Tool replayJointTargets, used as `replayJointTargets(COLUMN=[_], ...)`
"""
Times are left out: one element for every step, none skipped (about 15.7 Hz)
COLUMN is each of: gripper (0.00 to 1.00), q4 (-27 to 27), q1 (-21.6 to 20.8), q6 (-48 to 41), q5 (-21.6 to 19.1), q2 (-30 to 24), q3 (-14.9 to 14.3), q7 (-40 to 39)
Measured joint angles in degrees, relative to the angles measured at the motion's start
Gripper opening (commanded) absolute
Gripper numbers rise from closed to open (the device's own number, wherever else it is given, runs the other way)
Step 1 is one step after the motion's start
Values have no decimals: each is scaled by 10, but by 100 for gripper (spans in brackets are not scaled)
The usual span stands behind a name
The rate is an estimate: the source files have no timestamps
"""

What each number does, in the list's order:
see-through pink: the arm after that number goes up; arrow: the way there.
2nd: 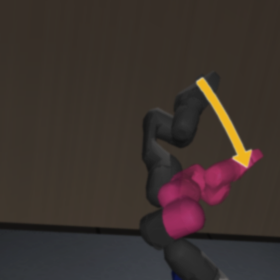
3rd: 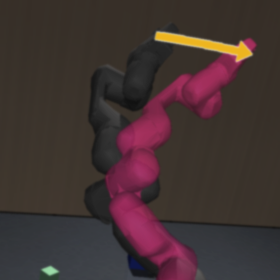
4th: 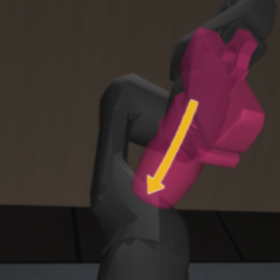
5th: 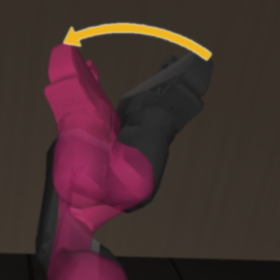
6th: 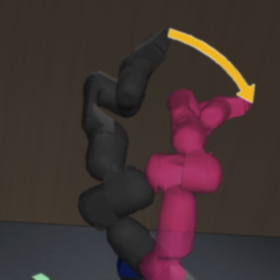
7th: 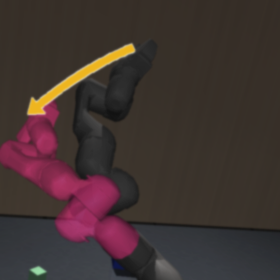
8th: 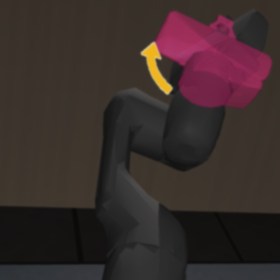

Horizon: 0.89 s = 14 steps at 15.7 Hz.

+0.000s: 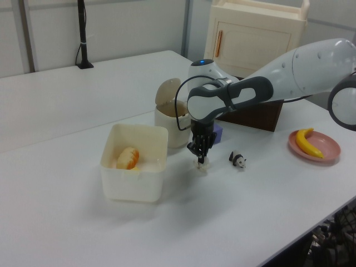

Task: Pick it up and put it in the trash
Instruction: 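Lift the paper ball and carry it over the white trash bin, then open the gripper to drop the paper ball into the bin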

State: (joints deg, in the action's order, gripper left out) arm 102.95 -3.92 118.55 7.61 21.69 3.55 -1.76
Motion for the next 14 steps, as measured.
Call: replayJointTargets(gripper=[0, 0, 0, 0, 0, 0, 0, 0, 0, 0, 0, 15, 55, 100], q4=[-7, -22, -43, -71, -100, -125, -148, -167, -180, -186, -187, -187, -186, -186], q1=[0, 0, 0, 0, 1, 2, 4, 7, 9, 10, 11, 11, 12, 12], q6=[0, -1, -7, -16, -24, -30, -31, -24, -3, 30, 65, 93, 114, 131], q5=[0, 0, 0, -3, -8, -14, -20, -22, -22, -22, -21, -15, -5, 4], q2=[0, -2, -3, -6, -9, -13, -17, -19, -19, -18, -16, -11, -2, 11], q3=[0, 1, 1, 1, 1, 1, 0, 0, 0, 0, 0, 0, 0, 0], q7=[1, 2, 3, 5, 7, 10, 17, 31, 47, 68, 89, 107, 125, 144])
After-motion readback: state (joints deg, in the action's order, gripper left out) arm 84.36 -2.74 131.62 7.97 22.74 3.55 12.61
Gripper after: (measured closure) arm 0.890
